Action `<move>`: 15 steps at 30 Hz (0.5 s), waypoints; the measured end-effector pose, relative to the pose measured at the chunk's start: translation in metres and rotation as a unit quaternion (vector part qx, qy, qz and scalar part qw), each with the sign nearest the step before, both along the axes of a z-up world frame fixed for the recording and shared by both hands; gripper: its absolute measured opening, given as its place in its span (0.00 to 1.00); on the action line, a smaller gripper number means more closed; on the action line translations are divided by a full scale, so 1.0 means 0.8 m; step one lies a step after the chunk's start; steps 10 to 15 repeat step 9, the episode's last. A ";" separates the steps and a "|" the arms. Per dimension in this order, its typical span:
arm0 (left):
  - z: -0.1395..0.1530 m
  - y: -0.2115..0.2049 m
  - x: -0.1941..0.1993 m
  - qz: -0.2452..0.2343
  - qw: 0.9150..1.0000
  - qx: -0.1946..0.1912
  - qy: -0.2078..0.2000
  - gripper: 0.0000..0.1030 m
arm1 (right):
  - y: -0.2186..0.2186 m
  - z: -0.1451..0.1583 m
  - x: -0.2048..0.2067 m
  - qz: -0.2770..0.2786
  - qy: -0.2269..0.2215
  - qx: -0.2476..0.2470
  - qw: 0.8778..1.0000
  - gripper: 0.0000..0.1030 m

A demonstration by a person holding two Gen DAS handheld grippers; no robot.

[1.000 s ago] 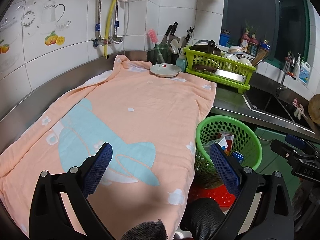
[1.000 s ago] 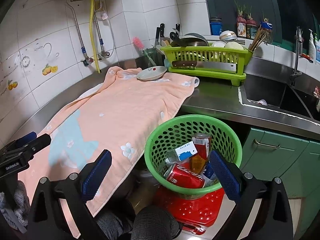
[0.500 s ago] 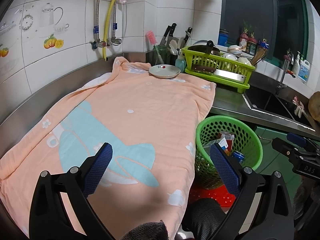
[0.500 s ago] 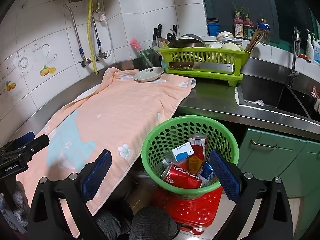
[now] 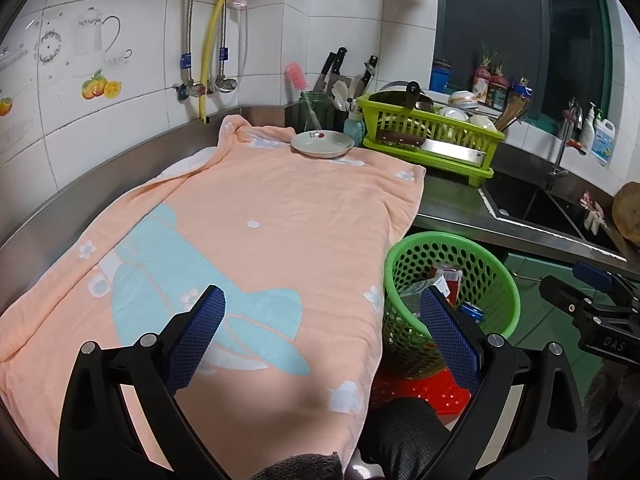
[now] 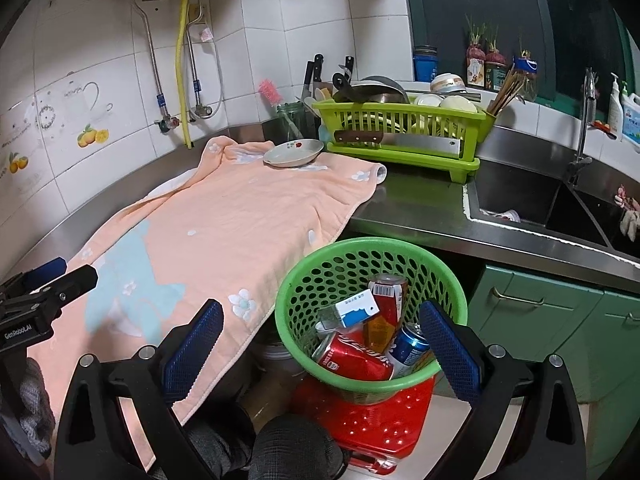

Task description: Collect trash

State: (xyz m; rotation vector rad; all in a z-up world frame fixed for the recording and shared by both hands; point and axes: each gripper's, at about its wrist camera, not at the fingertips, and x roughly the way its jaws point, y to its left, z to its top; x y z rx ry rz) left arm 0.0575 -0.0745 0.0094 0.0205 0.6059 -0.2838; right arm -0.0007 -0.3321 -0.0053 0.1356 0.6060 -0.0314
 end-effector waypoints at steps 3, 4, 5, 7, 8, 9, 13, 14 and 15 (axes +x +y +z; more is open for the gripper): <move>-0.001 -0.001 0.001 0.000 1.000 0.000 0.001 0.93 | 0.001 0.000 -0.001 0.000 0.000 -0.004 1.000 0.92; -0.001 -0.002 0.001 -0.001 1.000 0.002 0.000 0.93 | 0.002 0.000 -0.001 0.000 0.000 -0.005 1.000 0.92; -0.001 -0.002 0.001 0.000 1.000 0.004 0.000 0.93 | 0.002 0.001 -0.001 0.001 0.000 -0.006 1.000 0.92; -0.001 -0.003 0.002 0.000 1.000 0.008 -0.002 0.93 | 0.002 0.001 -0.001 0.000 -0.001 -0.005 1.000 0.92; -0.001 -0.003 0.002 0.000 1.000 0.008 -0.003 0.93 | 0.003 0.001 -0.002 0.000 -0.002 -0.004 1.000 0.92; 0.000 -0.003 0.001 0.000 1.000 0.007 -0.003 0.93 | 0.003 0.001 -0.002 0.000 -0.001 -0.005 1.000 0.92; 0.000 -0.003 0.001 0.000 1.000 0.007 -0.003 0.93 | 0.003 0.001 -0.002 0.000 -0.001 -0.005 1.000 0.92; 0.000 -0.003 0.001 0.000 1.000 0.007 -0.003 0.93 | 0.003 0.001 -0.002 0.000 -0.001 -0.005 1.000 0.92; 0.000 -0.003 0.001 0.000 1.000 0.007 -0.003 0.93 | 0.003 0.001 -0.002 0.000 -0.001 -0.005 1.000 0.92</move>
